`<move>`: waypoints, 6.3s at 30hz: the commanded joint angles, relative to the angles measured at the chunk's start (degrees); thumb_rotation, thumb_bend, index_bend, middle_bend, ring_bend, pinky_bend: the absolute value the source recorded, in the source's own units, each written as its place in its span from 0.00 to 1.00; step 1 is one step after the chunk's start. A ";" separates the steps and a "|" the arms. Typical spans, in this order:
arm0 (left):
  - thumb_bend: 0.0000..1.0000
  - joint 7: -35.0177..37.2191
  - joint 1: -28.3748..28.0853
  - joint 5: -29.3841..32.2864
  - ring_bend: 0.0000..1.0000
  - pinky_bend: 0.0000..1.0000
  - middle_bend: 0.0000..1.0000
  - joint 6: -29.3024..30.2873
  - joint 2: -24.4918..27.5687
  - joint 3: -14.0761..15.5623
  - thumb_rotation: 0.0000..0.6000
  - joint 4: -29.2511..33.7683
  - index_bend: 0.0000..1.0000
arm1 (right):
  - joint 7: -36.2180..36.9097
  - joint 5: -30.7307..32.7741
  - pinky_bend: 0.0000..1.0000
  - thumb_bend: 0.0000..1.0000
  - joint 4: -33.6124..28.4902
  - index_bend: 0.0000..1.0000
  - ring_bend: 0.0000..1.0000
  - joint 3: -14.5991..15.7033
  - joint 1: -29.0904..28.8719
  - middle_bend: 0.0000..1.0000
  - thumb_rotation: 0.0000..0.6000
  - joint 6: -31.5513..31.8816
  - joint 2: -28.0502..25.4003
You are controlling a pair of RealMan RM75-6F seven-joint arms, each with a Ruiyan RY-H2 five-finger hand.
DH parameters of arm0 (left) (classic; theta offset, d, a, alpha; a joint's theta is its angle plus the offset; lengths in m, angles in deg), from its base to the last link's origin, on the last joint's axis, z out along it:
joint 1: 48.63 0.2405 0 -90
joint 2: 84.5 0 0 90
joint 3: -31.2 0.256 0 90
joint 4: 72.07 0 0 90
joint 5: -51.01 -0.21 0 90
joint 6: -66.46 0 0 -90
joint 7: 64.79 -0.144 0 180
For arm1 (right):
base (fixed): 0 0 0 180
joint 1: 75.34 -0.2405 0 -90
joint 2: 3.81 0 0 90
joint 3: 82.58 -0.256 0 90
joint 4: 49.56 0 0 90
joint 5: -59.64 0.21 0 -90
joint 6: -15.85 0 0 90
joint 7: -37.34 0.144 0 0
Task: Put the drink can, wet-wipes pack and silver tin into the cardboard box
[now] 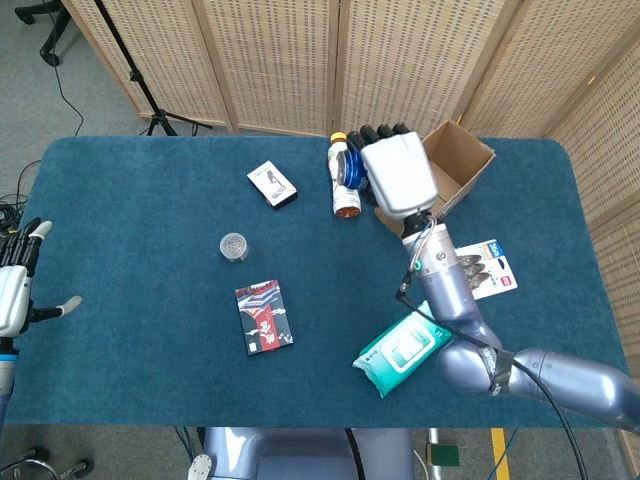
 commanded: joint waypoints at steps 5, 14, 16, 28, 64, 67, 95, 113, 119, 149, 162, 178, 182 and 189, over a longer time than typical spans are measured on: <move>0.00 -2.26 -0.01 0.19 0.00 0.00 0.00 0.35 -0.87 0.00 1.00 0.27 0.00 | 14.62 -17.05 0.44 0.49 22.74 0.63 0.62 7.32 -1.56 0.65 1.00 -9.23 -2.27; 0.00 -3.64 -0.26 0.28 0.00 0.00 0.00 -0.17 -1.53 0.19 1.00 0.32 0.00 | 19.02 -30.89 0.44 0.49 37.70 0.63 0.62 17.51 -1.64 0.65 1.00 -8.96 1.31; 0.00 -3.58 -0.29 0.27 0.00 0.00 0.00 -0.37 -1.61 0.25 1.00 0.24 0.00 | 20.96 -32.53 0.44 0.49 40.87 0.63 0.62 18.87 -1.54 0.65 1.00 -8.65 2.49; 0.00 -4.68 -0.43 0.44 0.00 0.00 0.00 -0.69 -2.21 0.28 1.00 0.05 0.00 | 28.48 -35.31 0.44 0.49 58.23 0.63 0.62 23.09 -1.26 0.64 1.00 -10.18 12.45; 0.00 -4.40 -0.73 1.15 0.00 0.00 0.00 -2.25 -2.47 0.22 1.00 -0.73 0.00 | 20.55 -30.83 0.24 0.02 54.07 0.11 0.10 19.64 0.59 0.02 1.00 -6.31 14.01; 0.00 -3.93 -0.73 0.94 0.00 0.00 0.00 -2.32 -2.18 0.21 1.00 -0.55 0.00 | 22.31 -32.65 0.21 0.00 44.65 0.11 0.08 20.25 2.30 0.02 1.00 -2.37 8.84; 0.00 -4.13 -0.24 -2.20 0.00 0.00 0.00 -0.94 -1.34 1.43 1.00 1.85 0.00 | 32.42 -48.88 0.00 0.00 3.17 0.00 0.00 40.65 17.26 0.00 1.00 -6.70 -13.64; 0.00 -4.25 -0.18 -2.01 0.00 0.00 0.00 -0.94 -1.37 1.45 1.00 1.71 0.00 | 30.36 -51.04 0.00 0.00 8.85 0.00 0.00 39.19 19.84 0.00 1.00 -6.67 -2.54; 0.00 -4.58 -0.32 -1.68 0.00 0.00 0.00 -1.26 -1.61 1.43 1.00 1.49 0.00 | 30.99 -52.98 0.01 0.00 12.65 0.00 0.00 38.68 19.92 0.00 1.00 -4.79 1.09; 0.00 -4.60 -0.65 -0.63 0.00 0.00 0.00 -2.15 -1.89 1.14 1.00 0.79 0.00 | 38.11 -56.78 0.52 0.93 21.10 0.59 0.46 25.79 13.01 0.58 1.00 15.41 -4.48; 0.00 -6.29 -0.84 0.16 0.00 0.00 0.00 -2.49 -2.78 1.20 1.00 0.19 0.00 | 24.68 -45.27 0.52 0.93 35.94 0.59 0.46 14.87 0.08 0.58 1.00 -3.66 -4.73; 0.00 -6.35 -1.17 1.73 0.00 0.00 0.00 -3.66 -3.30 0.84 1.00 -1.22 0.00 | 20.70 -44.86 0.52 0.89 62.01 0.59 0.46 21.82 -4.21 0.58 1.00 -10.47 6.93; 0.00 -6.43 -1.19 1.62 0.00 0.00 0.00 -3.63 -3.41 0.88 1.00 -1.29 0.00 | 21.84 -46.34 0.52 0.88 66.02 0.59 0.46 24.74 -3.81 0.58 1.00 -10.27 8.41; 0.00 -6.54 -1.33 1.59 0.00 0.00 0.00 -4.15 -3.57 1.14 1.00 -1.22 0.00 | 23.24 -48.66 0.52 0.88 69.06 0.59 0.46 28.74 -3.10 0.58 1.00 -8.77 10.28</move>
